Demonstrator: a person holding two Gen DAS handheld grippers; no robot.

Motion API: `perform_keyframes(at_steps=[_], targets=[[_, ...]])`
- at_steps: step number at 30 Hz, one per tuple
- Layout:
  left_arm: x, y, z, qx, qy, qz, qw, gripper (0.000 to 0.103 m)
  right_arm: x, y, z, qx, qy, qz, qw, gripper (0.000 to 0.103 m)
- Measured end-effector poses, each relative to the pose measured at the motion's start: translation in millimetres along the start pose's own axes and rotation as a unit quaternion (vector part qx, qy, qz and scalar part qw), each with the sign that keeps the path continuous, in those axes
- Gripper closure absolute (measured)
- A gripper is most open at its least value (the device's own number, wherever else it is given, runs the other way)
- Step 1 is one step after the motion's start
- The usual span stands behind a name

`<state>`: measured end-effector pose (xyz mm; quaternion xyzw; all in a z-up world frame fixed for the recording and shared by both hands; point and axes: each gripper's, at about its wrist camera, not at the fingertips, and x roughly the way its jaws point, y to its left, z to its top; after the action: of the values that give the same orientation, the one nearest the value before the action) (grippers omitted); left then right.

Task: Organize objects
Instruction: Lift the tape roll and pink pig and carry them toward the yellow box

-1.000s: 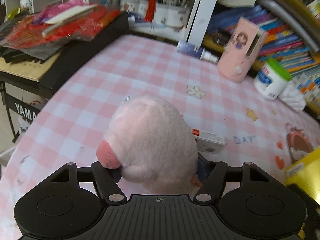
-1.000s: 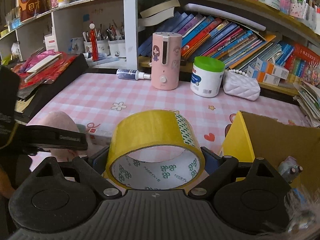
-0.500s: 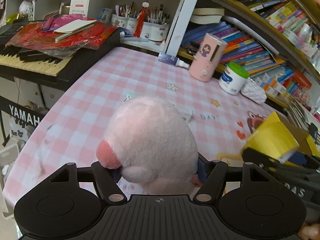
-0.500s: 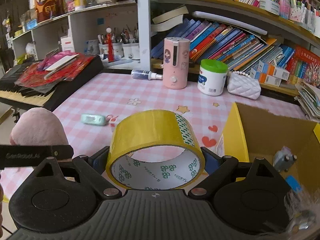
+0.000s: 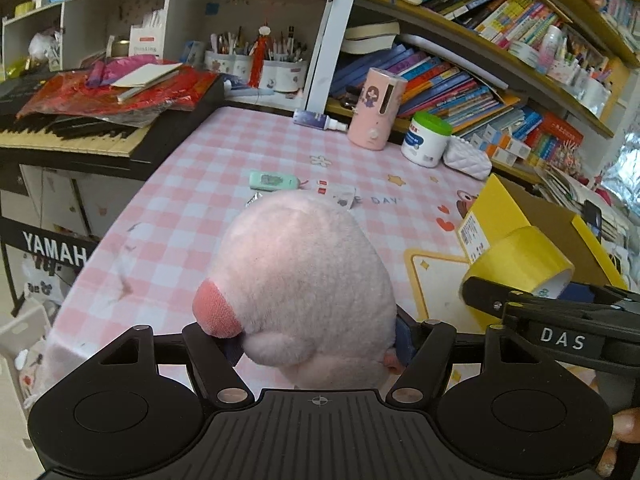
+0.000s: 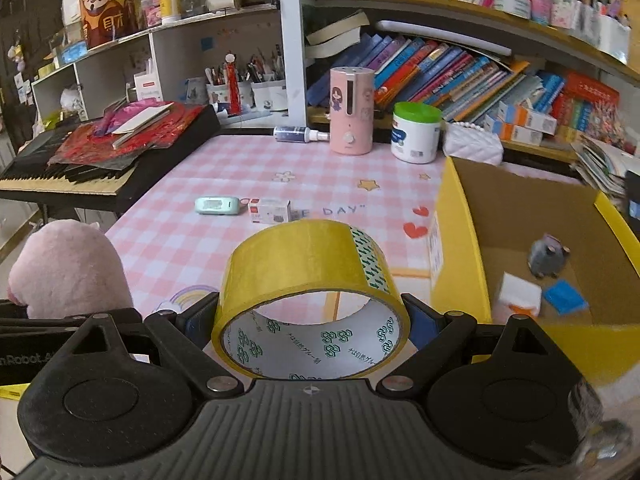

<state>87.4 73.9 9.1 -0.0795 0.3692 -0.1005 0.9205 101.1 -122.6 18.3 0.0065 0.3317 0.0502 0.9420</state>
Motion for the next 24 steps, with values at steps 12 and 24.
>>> perform_keyframes(at_steps=[12, 24], targets=[[-42.6, -4.0, -41.3, 0.036, 0.004, -0.011, 0.9993, 0.034, -54.2, 10.9, -47.6, 0.020, 0.002, -0.024, 1.000, 0.011], [-54.3, -36.9, -56.5, 0.087, 0.007, -0.068, 0.9939, 0.034, -98.3, -7.2, -84.3, 0.068, 0.011, -0.066, 0.995, 0.011]])
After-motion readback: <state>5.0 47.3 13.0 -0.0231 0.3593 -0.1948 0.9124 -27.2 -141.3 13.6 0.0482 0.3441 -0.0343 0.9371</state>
